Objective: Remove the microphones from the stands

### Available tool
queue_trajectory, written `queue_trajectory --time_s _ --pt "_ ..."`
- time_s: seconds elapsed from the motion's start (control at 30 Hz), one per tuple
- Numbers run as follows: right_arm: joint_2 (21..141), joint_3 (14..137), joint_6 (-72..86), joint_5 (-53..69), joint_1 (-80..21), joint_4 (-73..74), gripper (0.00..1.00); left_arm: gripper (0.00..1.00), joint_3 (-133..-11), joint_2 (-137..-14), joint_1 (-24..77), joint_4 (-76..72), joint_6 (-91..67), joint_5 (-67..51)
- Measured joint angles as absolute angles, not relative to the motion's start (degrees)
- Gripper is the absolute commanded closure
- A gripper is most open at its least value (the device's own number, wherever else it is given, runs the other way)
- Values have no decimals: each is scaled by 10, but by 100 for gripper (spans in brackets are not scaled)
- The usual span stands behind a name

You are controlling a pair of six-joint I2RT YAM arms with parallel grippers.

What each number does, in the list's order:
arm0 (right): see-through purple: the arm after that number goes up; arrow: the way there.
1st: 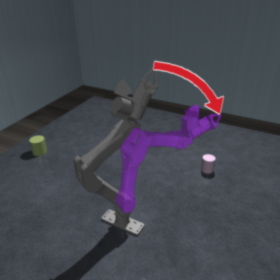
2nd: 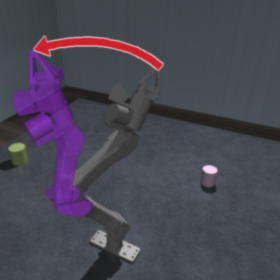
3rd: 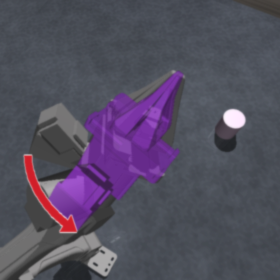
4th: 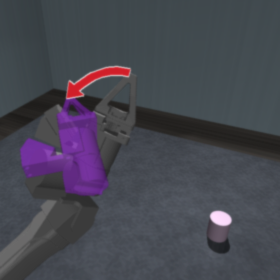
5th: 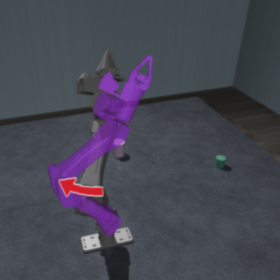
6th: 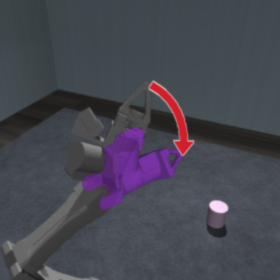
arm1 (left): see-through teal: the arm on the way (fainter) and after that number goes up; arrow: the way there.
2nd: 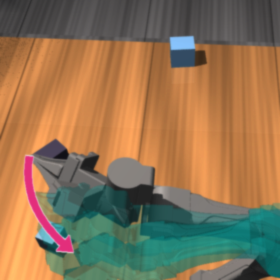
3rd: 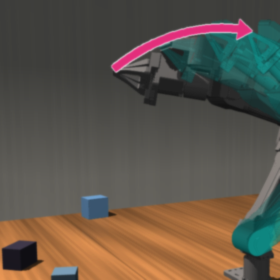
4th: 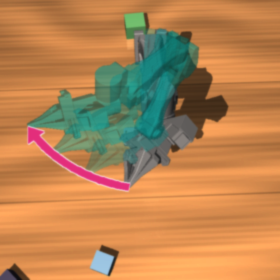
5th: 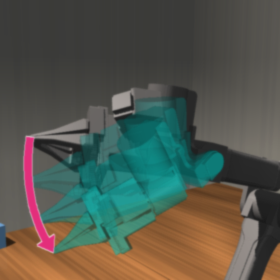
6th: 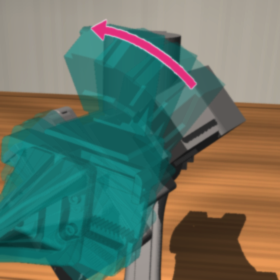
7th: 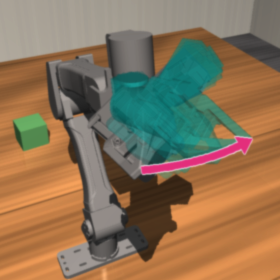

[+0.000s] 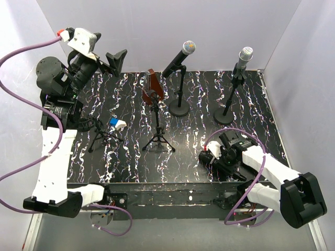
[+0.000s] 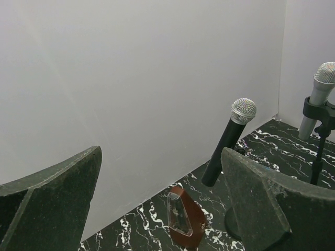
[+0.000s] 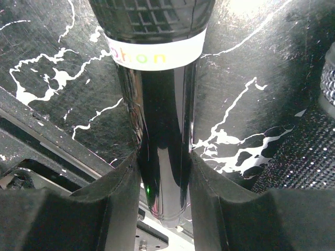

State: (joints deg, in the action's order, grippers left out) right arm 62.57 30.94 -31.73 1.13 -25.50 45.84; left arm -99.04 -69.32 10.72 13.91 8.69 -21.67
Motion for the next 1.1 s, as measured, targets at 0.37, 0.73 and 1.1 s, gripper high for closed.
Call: queue_trajectory --time_s 0.37,0.73,1.1 --pt "612 311 -307 17 -255 457 54 2 -980 -684 107 132 76 -231" --pt "632 431 -282 36 -255 518 40 2 -956 -658 109 158 91 -242" --pt "604 581 -267 67 -255 585 22 2 -930 -617 117 316 123 -358"
